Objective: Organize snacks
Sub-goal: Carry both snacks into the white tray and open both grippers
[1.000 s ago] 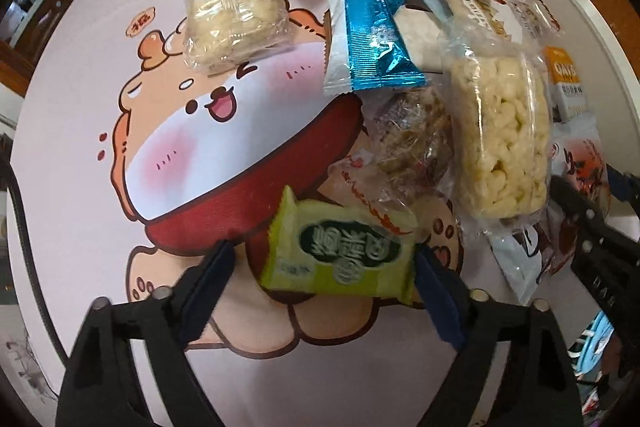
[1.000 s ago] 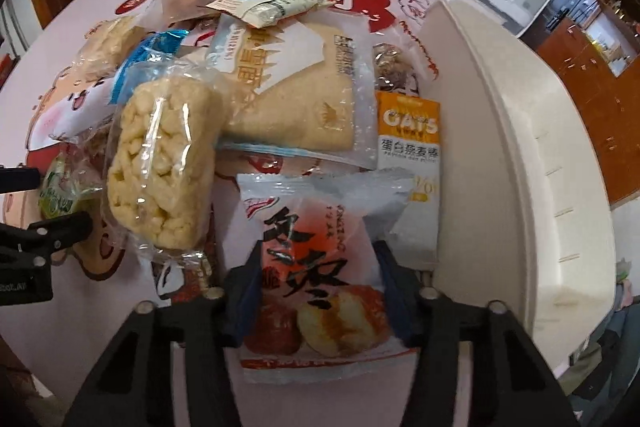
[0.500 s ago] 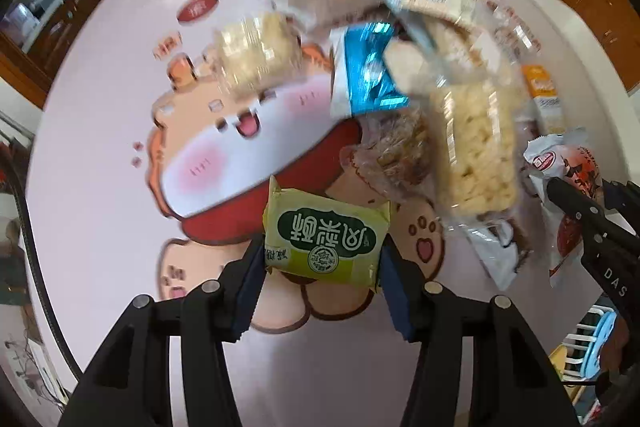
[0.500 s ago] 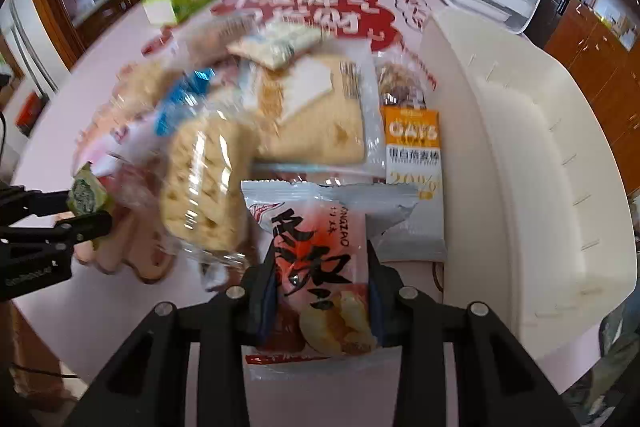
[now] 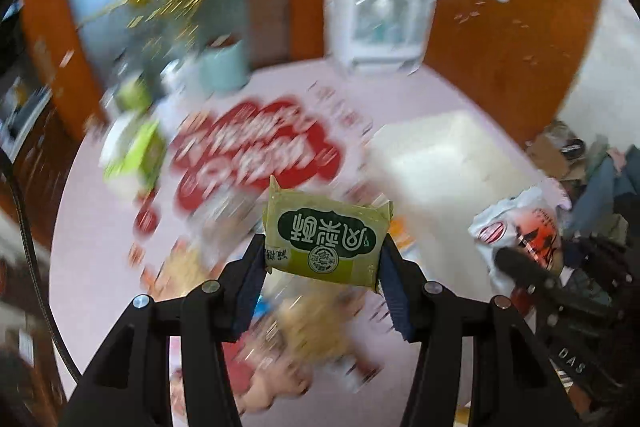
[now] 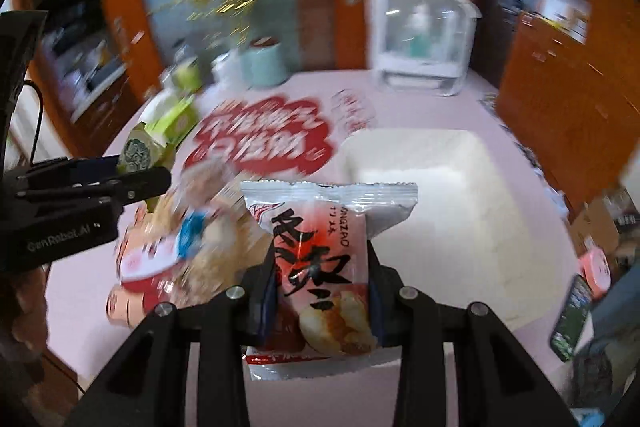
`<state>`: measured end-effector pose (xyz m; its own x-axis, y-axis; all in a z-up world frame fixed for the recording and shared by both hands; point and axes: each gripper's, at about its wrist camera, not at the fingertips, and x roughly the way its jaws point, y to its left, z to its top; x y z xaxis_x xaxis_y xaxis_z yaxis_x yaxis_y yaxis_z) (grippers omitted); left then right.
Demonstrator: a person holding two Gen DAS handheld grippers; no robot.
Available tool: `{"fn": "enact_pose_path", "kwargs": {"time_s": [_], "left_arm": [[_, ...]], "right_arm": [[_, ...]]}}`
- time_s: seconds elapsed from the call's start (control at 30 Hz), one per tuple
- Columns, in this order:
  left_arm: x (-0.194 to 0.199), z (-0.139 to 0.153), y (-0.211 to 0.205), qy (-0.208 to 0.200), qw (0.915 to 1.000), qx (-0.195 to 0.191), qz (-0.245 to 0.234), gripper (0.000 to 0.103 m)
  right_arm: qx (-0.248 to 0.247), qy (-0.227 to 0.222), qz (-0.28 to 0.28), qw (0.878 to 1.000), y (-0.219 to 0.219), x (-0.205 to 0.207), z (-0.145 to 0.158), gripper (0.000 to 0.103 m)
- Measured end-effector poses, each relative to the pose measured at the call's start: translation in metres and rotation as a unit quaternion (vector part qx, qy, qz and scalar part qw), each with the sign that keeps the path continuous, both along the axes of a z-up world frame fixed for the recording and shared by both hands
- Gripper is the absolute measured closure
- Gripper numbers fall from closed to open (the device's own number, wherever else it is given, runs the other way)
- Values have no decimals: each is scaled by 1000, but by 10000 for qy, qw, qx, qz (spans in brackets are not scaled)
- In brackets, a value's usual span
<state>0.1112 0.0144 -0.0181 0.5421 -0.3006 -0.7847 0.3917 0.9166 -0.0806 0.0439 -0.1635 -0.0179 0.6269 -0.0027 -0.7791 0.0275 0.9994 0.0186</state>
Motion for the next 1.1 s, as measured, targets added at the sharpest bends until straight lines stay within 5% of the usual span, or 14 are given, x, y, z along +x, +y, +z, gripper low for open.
{"fn": "enact_pose_path", "kwargs": {"time_s": [0.2,0.47,0.63,0.7,0.77,0.87,1.1], "left_arm": [[35,20,-109,-271,9971,-51,-705,50],[88,-33,-213,255,9967,168,-756,50],[103,-63,-239,479,9958,321,-711,48],[104,-70,-242,564,9954,356,-695,36],[108,-76,-240,774,9947,259,-625,10],[111,-77,-229,945,9942,-35,-522,4],[105,-56,-194,902,9944,-497,-243,1]], "right_arm": [[144,-176,-998,9948,-83,19,26,66],[345,179,-1684,9850,-167,60,-4,65],[341,563,-1682,9836,-184,72,-36,63],[327,775,-1638,9829,-187,79,-49,60],[349,852,-1589,9830,-188,81,-56,51],[374,627,-1509,9858,-188,77,-52,22],[362,345,-1340,9897,-178,69,-33,19]]}}
